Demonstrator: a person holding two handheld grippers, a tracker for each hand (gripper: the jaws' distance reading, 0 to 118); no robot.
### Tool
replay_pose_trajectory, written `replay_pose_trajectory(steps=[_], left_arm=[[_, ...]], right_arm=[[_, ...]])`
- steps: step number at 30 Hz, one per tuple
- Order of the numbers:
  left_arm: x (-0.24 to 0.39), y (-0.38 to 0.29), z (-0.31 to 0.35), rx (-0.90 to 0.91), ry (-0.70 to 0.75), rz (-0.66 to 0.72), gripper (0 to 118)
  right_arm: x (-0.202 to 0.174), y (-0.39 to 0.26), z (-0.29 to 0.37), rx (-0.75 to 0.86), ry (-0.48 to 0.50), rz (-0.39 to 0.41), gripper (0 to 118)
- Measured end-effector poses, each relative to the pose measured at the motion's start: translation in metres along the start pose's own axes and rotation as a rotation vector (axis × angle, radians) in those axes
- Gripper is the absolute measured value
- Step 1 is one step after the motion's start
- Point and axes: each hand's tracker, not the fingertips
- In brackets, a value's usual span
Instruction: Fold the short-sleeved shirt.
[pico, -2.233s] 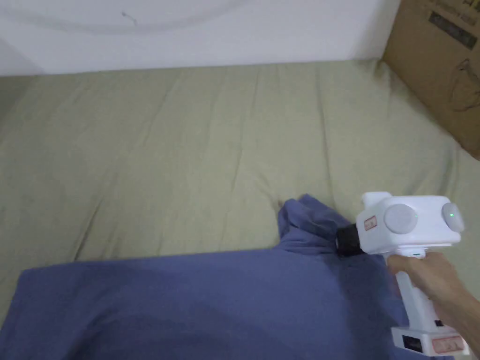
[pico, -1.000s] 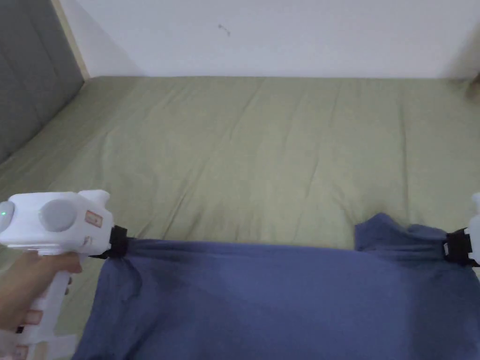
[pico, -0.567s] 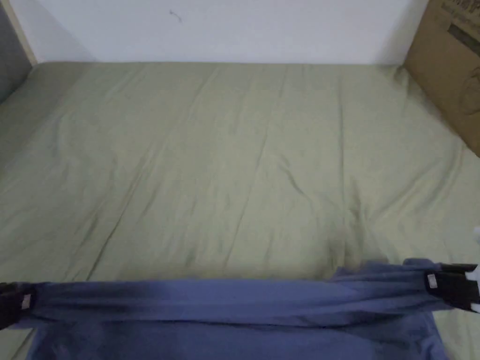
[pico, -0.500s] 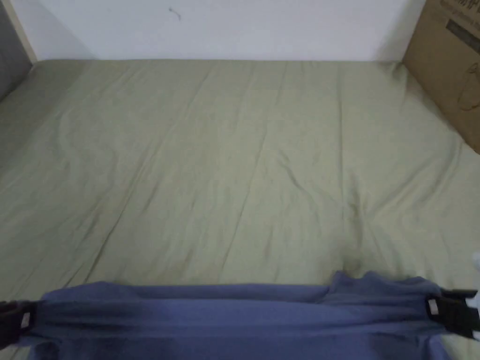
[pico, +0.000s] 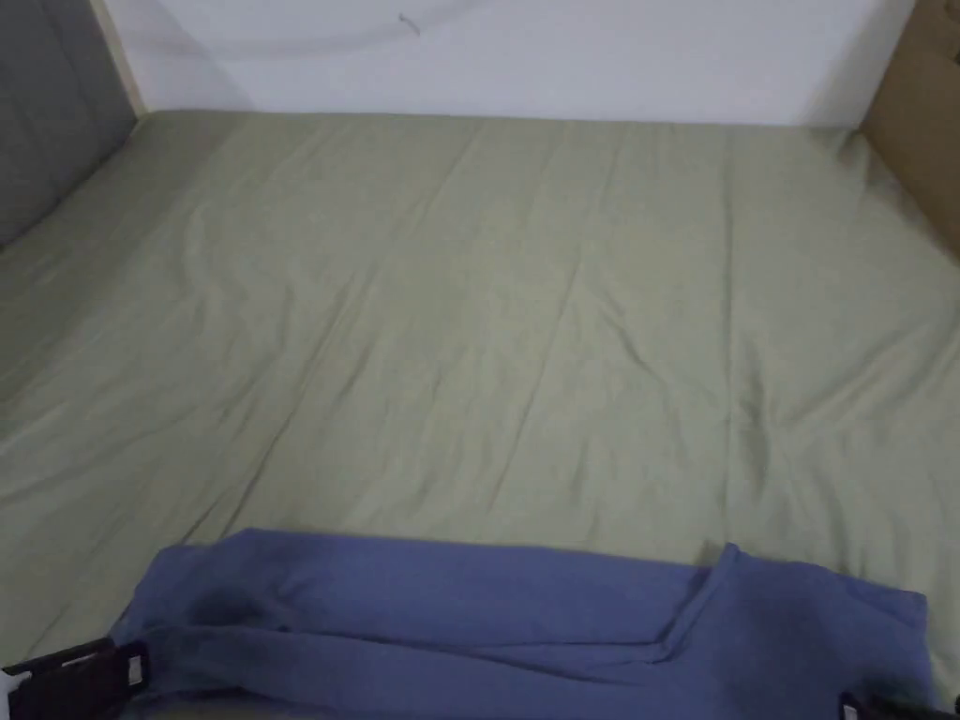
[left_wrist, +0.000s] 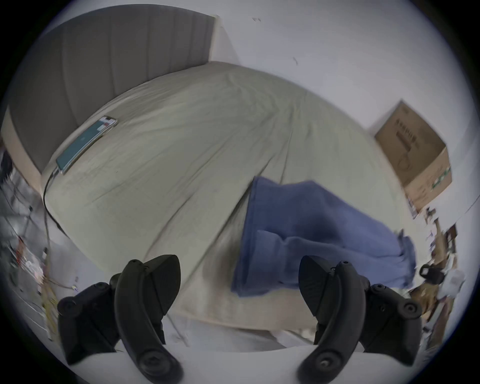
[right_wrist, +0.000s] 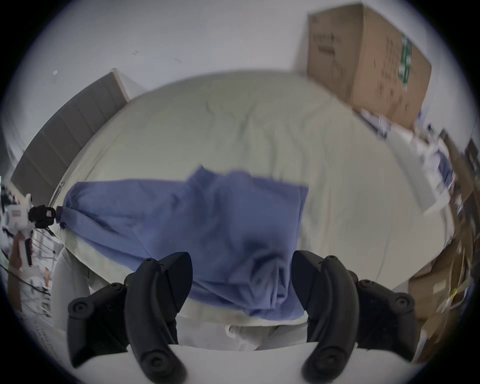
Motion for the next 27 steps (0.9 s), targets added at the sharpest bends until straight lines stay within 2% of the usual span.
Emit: replay_pose_trajectory(steps=[1,2,3,4,5,6,9,12,15,16,17,19,20,21,23,25,27], left_arm=[[-0.001,-0.001,0.008,0.002,-0.020,0.028,92],[-0.003,-0.003,0.017,0.025,-0.041,0.053,82],[-0.004,-0.007,0.027,0.057,-0.062,0.060,64],[-0.004,-0.010,0.034,0.079,-0.072,0.067,31],[-0.004,-0.014,0.039,0.100,-0.076,0.085,10],[-0.006,-0.018,0.042,0.118,-0.088,0.108,0],[-0.016,-0.029,0.041,0.084,-0.155,0.170,0],[-0.020,-0.036,0.035,0.099,-0.134,0.182,0],[-0.035,-0.034,0.022,0.121,-0.244,0.331,0],[-0.041,-0.034,0.017,0.131,-0.273,0.382,4],[-0.047,-0.033,0.011,0.151,-0.326,0.432,19],[-0.054,-0.030,-0.002,0.126,-0.370,0.497,79],[-0.055,-0.028,-0.009,0.109,-0.418,0.522,96],[-0.057,-0.028,-0.017,0.097,-0.456,0.536,103],[-0.063,-0.028,-0.035,0.057,-0.506,0.580,104],[-0.063,-0.029,-0.050,-0.007,-0.438,0.609,103],[-0.066,-0.031,-0.058,0.015,-0.485,0.617,104]], right_arm=[[-0.007,0.006,0.010,0.049,0.003,0.004,73],[-0.015,0.012,0.017,0.090,0.040,-0.003,58],[-0.024,0.019,0.022,0.129,0.090,-0.011,36],[-0.033,0.024,0.024,0.155,0.125,-0.020,9],[-0.049,0.031,0.028,0.184,0.144,-0.022,1],[-0.062,0.034,0.028,0.215,0.139,-0.013,0],[-0.099,0.042,0.026,0.303,0.172,0.052,0],[-0.130,0.046,0.019,0.349,0.198,0.058,0],[-0.149,0.048,0.002,0.335,0.234,0.067,0],[-0.156,0.048,-0.002,0.327,0.254,0.069,0],[-0.156,0.047,-0.011,0.318,0.260,0.071,0],[-0.164,0.048,-0.018,0.287,0.264,0.084,0],[-0.168,0.047,-0.020,0.277,0.268,0.088,0],[-0.168,0.046,-0.024,0.262,0.277,0.091,0],[-0.171,0.045,-0.027,0.244,0.286,0.091,0],[-0.173,0.043,-0.029,0.227,0.289,0.093,0],[-0.172,0.043,-0.028,0.217,0.293,0.097,0]])
